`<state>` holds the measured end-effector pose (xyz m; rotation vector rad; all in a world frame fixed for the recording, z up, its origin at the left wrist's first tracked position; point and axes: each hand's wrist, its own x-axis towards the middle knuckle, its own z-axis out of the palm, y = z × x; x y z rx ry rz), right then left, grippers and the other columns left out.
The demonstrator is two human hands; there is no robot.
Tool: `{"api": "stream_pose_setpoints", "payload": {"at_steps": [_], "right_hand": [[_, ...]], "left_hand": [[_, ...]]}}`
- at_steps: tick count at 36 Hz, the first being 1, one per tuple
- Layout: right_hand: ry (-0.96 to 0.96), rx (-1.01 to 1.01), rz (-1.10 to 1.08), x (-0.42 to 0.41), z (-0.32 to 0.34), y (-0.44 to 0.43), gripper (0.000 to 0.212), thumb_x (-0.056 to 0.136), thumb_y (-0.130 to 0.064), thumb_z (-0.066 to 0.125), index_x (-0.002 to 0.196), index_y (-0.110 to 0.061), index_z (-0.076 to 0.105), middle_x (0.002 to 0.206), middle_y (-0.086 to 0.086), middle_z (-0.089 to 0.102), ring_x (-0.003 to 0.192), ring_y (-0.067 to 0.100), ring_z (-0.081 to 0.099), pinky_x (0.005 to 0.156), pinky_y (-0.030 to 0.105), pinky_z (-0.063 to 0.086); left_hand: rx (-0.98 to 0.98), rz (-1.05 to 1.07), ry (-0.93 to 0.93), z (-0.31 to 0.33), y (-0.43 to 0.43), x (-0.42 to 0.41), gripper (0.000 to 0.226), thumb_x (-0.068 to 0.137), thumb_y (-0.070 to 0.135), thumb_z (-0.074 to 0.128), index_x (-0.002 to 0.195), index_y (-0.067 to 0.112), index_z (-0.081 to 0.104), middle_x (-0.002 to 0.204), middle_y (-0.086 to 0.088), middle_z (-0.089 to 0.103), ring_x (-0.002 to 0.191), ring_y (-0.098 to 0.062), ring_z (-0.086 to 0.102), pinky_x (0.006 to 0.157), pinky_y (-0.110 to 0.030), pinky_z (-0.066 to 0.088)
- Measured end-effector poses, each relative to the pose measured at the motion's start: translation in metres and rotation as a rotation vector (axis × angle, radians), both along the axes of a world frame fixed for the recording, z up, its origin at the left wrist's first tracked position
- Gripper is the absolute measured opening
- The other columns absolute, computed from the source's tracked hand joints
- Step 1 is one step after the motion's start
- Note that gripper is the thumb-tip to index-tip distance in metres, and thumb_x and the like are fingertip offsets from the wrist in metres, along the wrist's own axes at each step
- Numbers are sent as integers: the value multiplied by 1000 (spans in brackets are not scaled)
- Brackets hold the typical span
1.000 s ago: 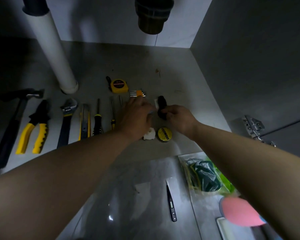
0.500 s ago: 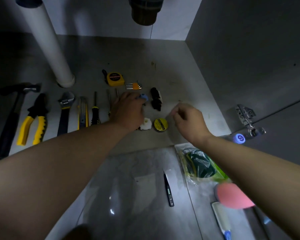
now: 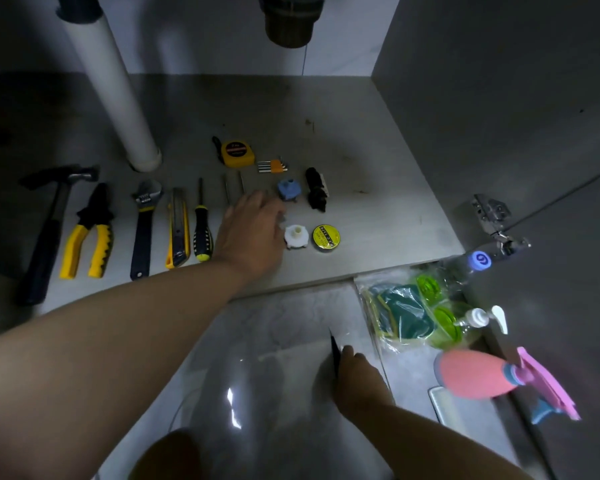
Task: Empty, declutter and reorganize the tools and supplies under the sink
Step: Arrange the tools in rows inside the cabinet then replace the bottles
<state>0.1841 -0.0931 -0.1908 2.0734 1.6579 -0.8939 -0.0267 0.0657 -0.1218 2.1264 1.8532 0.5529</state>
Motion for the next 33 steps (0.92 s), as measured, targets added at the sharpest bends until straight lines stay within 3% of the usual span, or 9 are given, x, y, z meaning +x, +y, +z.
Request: {"api": "stream_pose_setpoints", "payload": {"at_steps": [6, 9, 12, 15, 20, 24, 28, 30, 33], "right_hand": [[65, 26, 47, 0, -4, -3, 26, 101, -29, 48, 124, -19, 57, 119, 3, 63, 109, 21, 64, 95, 35, 53], [156, 19, 140, 1, 10, 1, 27, 88, -42, 61, 108, -23, 58, 106, -1, 64, 96, 19, 65, 81, 32, 55], [274, 89, 215, 0, 33, 9, 27, 79, -49, 62, 91, -26, 54, 90, -6, 63, 79, 16, 63, 67, 33, 54], [378, 222, 216, -1, 58, 24, 25, 73, -43, 59, 85, -23, 53, 83, -4, 63, 71, 16, 61, 65, 41, 54], [464, 466, 116, -9, 89, 59, 19, 78, -22, 68, 76, -24, 49, 69, -5, 58, 61, 9, 54, 58, 32, 46], [504, 574, 33, -24, 107, 89, 14, 79, -13, 67, 78, -19, 54, 68, -1, 59, 59, 12, 51, 60, 33, 47], [502, 617, 4, -38, 121, 120, 12, 80, -17, 68, 80, -17, 56, 71, -1, 62, 67, 19, 61, 66, 38, 53], [497, 604, -5, -42, 124, 134, 13, 82, -20, 68, 80, -18, 56, 74, 1, 63, 72, 22, 66, 70, 43, 57], [448, 587, 14, -48, 123, 153, 17, 83, -23, 70, 77, -22, 54, 75, -1, 63, 72, 18, 63, 65, 33, 53]], "left_hand": [[-8, 46, -4, -7, 0, -17, 21, 94, 15, 55, 112, 17, 64, 116, -8, 57, 112, -31, 51, 95, -42, 43], [-31, 60, 6, -10, 1, -22, 25, 95, 16, 54, 118, 19, 66, 119, -9, 57, 116, -32, 50, 98, -42, 42], [-89, 21, 47, -11, 1, -25, 43, 95, 14, 53, 136, 24, 61, 131, -7, 55, 124, -32, 46, 104, -42, 38], [-130, -20, 89, -12, -2, -27, 51, 96, 16, 52, 145, 30, 54, 138, -2, 52, 128, -29, 43, 107, -43, 33], [-122, -88, 158, -13, -6, -30, 54, 98, 23, 50, 151, 35, 46, 150, 1, 45, 139, -26, 36, 110, -44, 30], [-56, -119, 190, -13, -5, -32, 47, 101, 38, 48, 149, 36, 48, 145, 2, 49, 136, -24, 37, 108, -42, 31], [-61, -158, 230, -9, -1, -28, 53, 93, 54, 58, 143, 38, 54, 134, 7, 56, 128, -22, 39, 101, -38, 32], [-62, -146, 229, -8, 2, -24, 52, 91, 52, 63, 141, 37, 57, 132, 9, 58, 128, -21, 39, 99, -36, 32], [-48, -120, 218, -8, 4, -22, 46, 92, 45, 64, 138, 37, 61, 129, 11, 61, 126, -22, 41, 96, -35, 31]]}}
